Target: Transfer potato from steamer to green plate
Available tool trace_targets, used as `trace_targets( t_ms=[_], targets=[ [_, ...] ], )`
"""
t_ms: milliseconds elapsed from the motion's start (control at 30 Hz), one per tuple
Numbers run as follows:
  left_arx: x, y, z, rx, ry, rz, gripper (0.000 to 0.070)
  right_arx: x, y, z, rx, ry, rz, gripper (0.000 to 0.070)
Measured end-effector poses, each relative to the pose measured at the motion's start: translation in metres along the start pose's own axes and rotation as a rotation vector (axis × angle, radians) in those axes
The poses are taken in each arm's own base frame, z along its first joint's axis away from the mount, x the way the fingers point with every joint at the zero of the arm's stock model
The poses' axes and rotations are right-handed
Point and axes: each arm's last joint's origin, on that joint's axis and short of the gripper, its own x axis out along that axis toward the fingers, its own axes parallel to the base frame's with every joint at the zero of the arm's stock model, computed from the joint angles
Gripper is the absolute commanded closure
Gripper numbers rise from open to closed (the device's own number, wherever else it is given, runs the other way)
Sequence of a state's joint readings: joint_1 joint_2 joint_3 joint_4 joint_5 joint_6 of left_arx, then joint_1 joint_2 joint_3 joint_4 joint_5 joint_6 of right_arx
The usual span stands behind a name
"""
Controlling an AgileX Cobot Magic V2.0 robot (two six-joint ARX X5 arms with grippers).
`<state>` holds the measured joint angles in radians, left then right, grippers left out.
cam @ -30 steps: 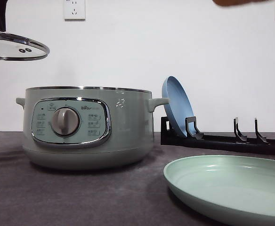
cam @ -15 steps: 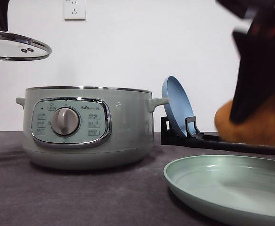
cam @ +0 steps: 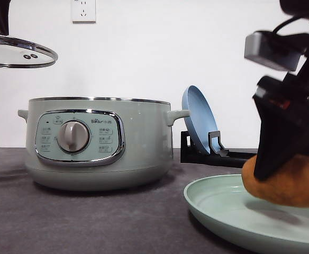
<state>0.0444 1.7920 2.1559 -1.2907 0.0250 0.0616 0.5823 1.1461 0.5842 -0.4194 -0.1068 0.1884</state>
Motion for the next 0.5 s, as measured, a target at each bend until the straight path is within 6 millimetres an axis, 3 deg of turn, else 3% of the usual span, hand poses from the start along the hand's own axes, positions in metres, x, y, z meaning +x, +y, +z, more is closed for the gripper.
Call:
trace_targets(
  t_ms=[200, 433, 500],
  targets=[
    [0.0, 0.0, 0.0, 0.0, 0.0, 0.0, 0.0699, 0.012, -0.002, -0.001, 0.007, 0.05, -0.005, 0.0445],
    [0.0, 0.0, 0.0, 0.0, 0.0, 0.0, 0.0699, 0.013, -0.001, -0.001, 0.008, 0.05, 0.011, 0.0441],
    [0.0, 0.0, 0.0, 0.0, 0.0, 0.0, 0.0699, 0.013, -0.001, -0.001, 0.008, 0.05, 0.011, 0.041]
  ],
)
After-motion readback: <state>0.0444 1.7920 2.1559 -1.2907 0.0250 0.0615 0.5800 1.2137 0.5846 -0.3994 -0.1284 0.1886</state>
